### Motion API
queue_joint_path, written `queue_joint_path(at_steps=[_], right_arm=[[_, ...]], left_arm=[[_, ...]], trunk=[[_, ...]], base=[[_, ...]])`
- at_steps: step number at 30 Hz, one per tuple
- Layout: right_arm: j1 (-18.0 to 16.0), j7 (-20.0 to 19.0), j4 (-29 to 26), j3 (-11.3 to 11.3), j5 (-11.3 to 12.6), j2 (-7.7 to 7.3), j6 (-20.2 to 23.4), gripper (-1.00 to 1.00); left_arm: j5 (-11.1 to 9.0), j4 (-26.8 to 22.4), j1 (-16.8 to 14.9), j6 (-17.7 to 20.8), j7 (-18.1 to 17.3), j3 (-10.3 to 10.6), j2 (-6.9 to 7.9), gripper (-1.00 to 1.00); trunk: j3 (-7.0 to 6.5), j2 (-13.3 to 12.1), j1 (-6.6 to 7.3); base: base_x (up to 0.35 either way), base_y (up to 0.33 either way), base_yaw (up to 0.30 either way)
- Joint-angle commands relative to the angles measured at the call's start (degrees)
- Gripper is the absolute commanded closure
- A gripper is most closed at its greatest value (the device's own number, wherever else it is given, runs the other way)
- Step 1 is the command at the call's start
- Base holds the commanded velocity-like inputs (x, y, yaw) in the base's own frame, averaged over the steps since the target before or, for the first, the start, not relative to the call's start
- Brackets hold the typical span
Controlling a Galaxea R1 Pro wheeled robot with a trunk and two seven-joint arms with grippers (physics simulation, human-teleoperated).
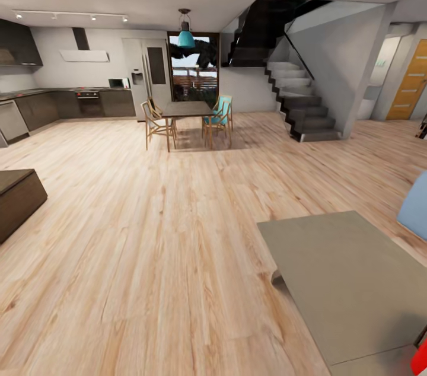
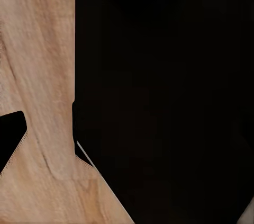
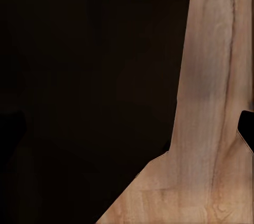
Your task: Turn on the radio receiver that's on the table in the living room.
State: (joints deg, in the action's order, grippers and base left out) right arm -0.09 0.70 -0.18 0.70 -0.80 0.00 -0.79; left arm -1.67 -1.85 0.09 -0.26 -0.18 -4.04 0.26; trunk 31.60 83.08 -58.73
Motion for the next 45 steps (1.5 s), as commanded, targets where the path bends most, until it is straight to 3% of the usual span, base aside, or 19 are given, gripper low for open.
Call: queue_joint_path(at_steps=[1, 32, 45], right_arm=[[0.00, 0.00, 0.00, 0.00, 0.00, 0.00, 0.00, -1.00], [0.00, 0.00, 0.00, 0.00, -0.08, 0.08, 0.00, -1.00], [0.00, 0.00, 0.00, -0.08, 0.00, 0.09, 0.00, -1.00]], left_arm=[[0.00, 0.00, 0.00, 0.00, 0.00, 0.00, 0.00, -1.00], [0.00, 0.00, 0.00, 0.00, 0.00, 0.00, 0.00, -1.00], [0.00, 0.00, 0.00, 0.00, 0.00, 0.00, 0.00, -1.00]], trunk=[[0.00, 0.00, 0.00], [0.00, 0.00, 0.00], [-0.22, 0.00, 0.00]], base=[[0.323, 0.000, 0.000], [0.321, 0.000, 0.000], [0.060, 0.000, -0.178]])
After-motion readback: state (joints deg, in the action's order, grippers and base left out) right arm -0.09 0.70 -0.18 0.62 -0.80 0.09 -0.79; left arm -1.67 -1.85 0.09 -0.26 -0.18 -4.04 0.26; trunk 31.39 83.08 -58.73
